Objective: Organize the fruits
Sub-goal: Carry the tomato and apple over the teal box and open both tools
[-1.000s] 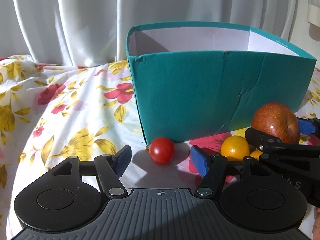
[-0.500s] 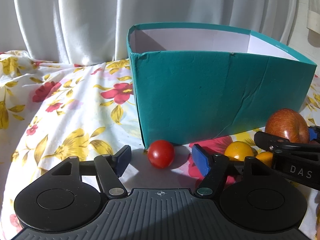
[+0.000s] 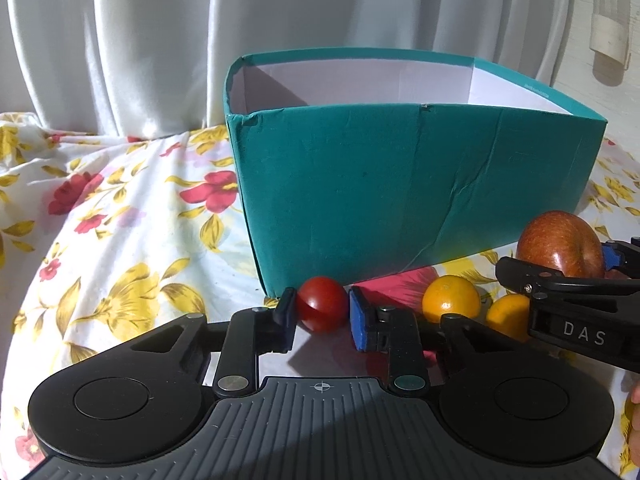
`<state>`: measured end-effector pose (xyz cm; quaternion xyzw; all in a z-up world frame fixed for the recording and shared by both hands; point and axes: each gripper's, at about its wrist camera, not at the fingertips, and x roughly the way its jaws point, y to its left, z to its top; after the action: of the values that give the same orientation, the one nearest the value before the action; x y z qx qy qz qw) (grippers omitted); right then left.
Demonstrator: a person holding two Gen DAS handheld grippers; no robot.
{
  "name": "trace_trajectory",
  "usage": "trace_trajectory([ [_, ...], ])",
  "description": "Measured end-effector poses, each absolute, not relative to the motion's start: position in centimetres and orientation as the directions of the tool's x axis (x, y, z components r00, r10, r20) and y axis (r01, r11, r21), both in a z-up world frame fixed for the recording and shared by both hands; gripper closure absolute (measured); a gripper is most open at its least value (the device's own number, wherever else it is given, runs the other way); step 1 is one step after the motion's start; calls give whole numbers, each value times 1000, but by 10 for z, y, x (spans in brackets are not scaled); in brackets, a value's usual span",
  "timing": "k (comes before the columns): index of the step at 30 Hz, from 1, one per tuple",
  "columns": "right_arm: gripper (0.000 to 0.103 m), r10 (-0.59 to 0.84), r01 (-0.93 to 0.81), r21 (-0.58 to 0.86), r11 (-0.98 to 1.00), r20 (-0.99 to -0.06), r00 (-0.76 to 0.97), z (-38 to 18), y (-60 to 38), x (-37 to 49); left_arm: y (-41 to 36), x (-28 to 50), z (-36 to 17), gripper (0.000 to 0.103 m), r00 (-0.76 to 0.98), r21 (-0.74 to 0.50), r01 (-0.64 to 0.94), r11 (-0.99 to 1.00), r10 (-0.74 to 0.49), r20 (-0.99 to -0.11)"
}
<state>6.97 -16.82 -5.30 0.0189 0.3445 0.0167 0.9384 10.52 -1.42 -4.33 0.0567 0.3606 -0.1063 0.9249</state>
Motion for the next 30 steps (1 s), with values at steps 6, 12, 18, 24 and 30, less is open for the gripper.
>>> trace_trajectory([
  [6,36,40,-6,54,999,-647,762,-53,-169,68,-11,103,-40,73,706,13,222,975,-152,-692],
  [12,36,37,12,71,997,-645,764,-41,-173,63,-10,93,-26,73,694,17,208,978,-135,-707],
  [18,36,40,1,68,998,-595,803,2,-179,47,-18,76,23,73,716,17,226,974,-155,-681],
  [24,36,51,-20,66,998,-506,861,57,-185,49,-32,91,92,73,809,67,179,982,-108,-577],
  [30,36,60,-41,55,998,-399,915,112,-192,72,-48,116,145,73,865,85,149,985,-88,-494],
])
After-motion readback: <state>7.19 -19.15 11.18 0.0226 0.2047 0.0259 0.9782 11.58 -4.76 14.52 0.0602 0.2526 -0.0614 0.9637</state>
